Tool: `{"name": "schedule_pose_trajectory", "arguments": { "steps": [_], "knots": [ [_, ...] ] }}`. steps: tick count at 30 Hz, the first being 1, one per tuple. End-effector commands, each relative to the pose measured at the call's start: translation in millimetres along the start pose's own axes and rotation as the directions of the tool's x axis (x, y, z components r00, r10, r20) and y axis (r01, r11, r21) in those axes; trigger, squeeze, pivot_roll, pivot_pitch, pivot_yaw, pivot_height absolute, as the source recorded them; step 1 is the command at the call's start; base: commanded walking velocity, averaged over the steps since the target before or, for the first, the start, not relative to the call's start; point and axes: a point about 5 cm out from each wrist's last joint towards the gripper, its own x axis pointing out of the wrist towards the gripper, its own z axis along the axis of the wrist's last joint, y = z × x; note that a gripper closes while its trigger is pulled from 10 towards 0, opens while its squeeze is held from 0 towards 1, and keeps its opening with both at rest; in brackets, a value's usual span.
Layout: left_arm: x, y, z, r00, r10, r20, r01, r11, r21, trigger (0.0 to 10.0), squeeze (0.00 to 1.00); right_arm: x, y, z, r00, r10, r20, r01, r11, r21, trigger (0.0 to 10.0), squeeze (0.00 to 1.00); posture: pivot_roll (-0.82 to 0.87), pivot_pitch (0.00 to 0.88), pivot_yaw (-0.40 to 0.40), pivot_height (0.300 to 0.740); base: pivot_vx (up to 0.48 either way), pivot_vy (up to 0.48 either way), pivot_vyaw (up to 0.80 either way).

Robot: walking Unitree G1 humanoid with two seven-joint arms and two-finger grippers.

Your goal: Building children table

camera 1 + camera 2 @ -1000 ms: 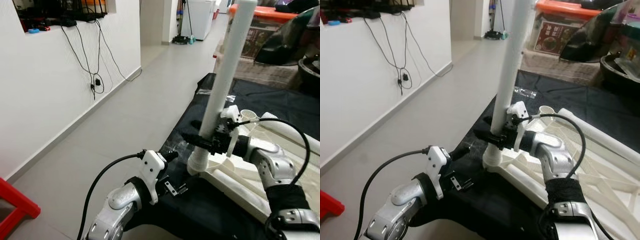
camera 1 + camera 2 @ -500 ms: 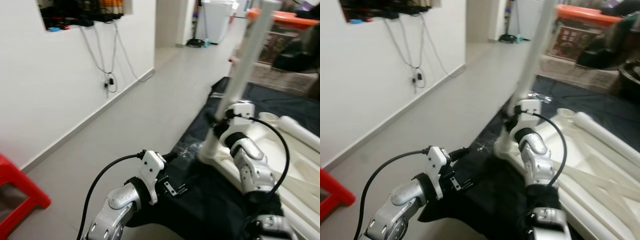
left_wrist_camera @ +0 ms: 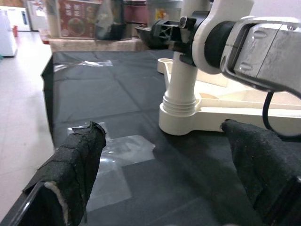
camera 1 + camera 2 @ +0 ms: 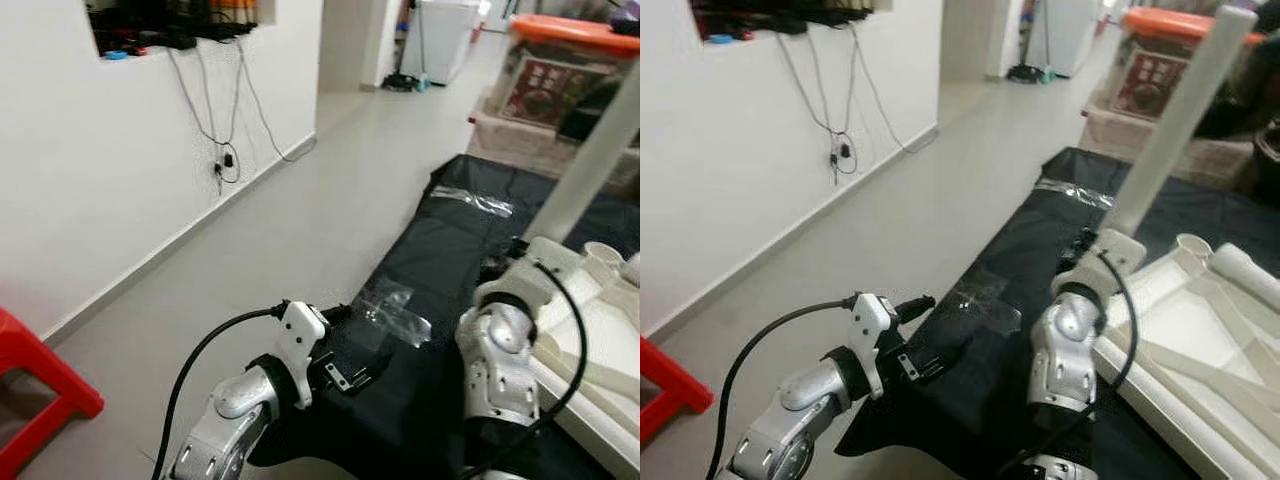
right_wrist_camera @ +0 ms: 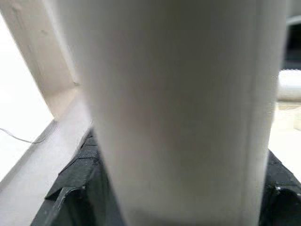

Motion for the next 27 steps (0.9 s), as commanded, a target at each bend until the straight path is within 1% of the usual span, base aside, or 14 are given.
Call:
{"name": "schedule_pose_trajectory", "arguments": {
  "steps": [1,4,5,6,8,9,10,11,12,15,20,21,25,27],
  "knots": [
    [0.1,0.1,-3.3,1.0,-0.004,-0.011,0.005,1.0,0.004,10.0,0.0,4.8,4.9,4.0,0.989,0.141,0.051,-0.142,0.99,0.014,10.0,0.0,0.17,0.0,-0.051,0.74,0.0,0.0,0.0],
    [0.3,0.6,-3.3,1.0,-0.004,-0.011,0.004,1.0,0.004,10.0,0.0,8.6,7.6,4.3,0.951,0.308,0.038,-0.308,0.951,-0.004,10.0,0.0,0.16,0.0,-0.048,0.74,0.0,0.0,0.0],
    [1.3,1.4,-3.3,1.0,-0.005,-0.011,0.005,1.0,0.004,10.0,0.0,5.7,13.7,-1.9,0.789,0.61,-0.078,-0.612,0.791,-0.005,10.0,0.0,0.16,0.0,-0.04,0.74,0.0,0.0,0.0],
    [1.3,1.4,-3.3,1.0,-0.005,-0.011,0.005,1.0,0.004,10.0,0.0,5.7,13.7,-1.9,0.789,0.61,-0.078,-0.612,0.791,-0.005,10.0,0.0,0.16,0.0,-0.04,0.74,0.0,0.0,0.0],
    [2.1,1.2,-3.5,1.0,-0.007,-0.012,0.007,1.0,0.004,10.0,0.0,-1.7,16.3,-3.2,0.672,0.73,-0.126,-0.735,0.678,0.01,10.0,0.0,0.16,0.0,-0.04,0.74,0.0,0.0,0.0],
    [3.1,1.1,-3.6,1.0,-0.009,-0.012,0.01,1.0,0.005,10.0,0.0,-10.0,17.6,-4.5,0.543,0.821,-0.176,-0.829,0.558,0.047,10.0,0.0,0.16,0.0,-0.043,0.74,0.0,0.0,0.0],
    [3.1,1.1,-3.6,1.0,-0.009,-0.012,0.01,1.0,0.005,10.0,0.0,-10.0,17.6,-4.5,0.543,0.821,-0.176,-0.829,0.558,0.047,10.0,0.0,0.16,0.0,-0.043,0.74,0.0,0.0,0.0],
    [3.9,1.0,-3.5,1.0,-0.011,-0.011,0.011,1.0,0.007,10.0,0.0,-18.5,18.1,-4.7,0.403,0.888,-0.221,-0.904,0.424,0.058,10.0,0.0,0.16,0.0,-0.043,0.74,0.0,0.0,0.0],
    [3.9,1.0,-3.5,1.0,-0.011,-0.011,0.011,1.0,0.007,10.0,0.0,-18.5,18.1,-4.7,0.403,0.888,-0.221,-0.904,0.424,0.058,10.0,0.0,0.16,0.0,-0.043,0.74,0.0,0.0,0.0],
    [5.3,1.9,-3.6,1.0,-0.012,-0.009,0.012,1.0,0.011,10.0,0.0,-27.3,21.8,-1.7,0.12,0.957,-0.264,-0.981,0.156,0.119,10.0,0.0,0.17,0.0,-0.05,0.74,0.0,0.0,0.0],
    [5.4,2.6,-3.5,1.0,-0.011,-0.009,0.011,1.0,0.013,10.0,0.0,-24.9,27.2,3.8,0.046,0.972,-0.23,-0.985,0.082,0.149,10.0,0.0,0.18,0.0,-0.05,0.74,0.0,0.0,0.0],
    [5.2,2.9,-3.5,1.0,-0.011,-0.01,0.011,1.0,0.015,10.0,0.0,-21.6,30.9,5.4,0.048,0.975,-0.216,-0.987,0.079,0.139,0.0,0.0,0.18,0.0,-0.05,0.74,0.0,0.0,0.0],
    [4.9,3.2,-3.7,1.0,-0.012,-0.011,0.012,1.0,0.017,10.0,0.0,-13.5,35.4,3.5,0.143,0.969,-0.199,-0.981,0.165,0.1,0.0,0.0,0.18,0.0,-0.05,0.74,0.0,0.0,0.0],
    [4.7,3.5,-3.9,1.0,-0.012,-0.011,0.012,1.0,0.017,10.0,0.0,-3.6,34.6,0.3,0.334,0.925,-0.179,-0.934,0.351,0.07,0.0,0.0,0.18,0.0,-0.05,0.74,0.0,0.0,0.0]
  ]
}}
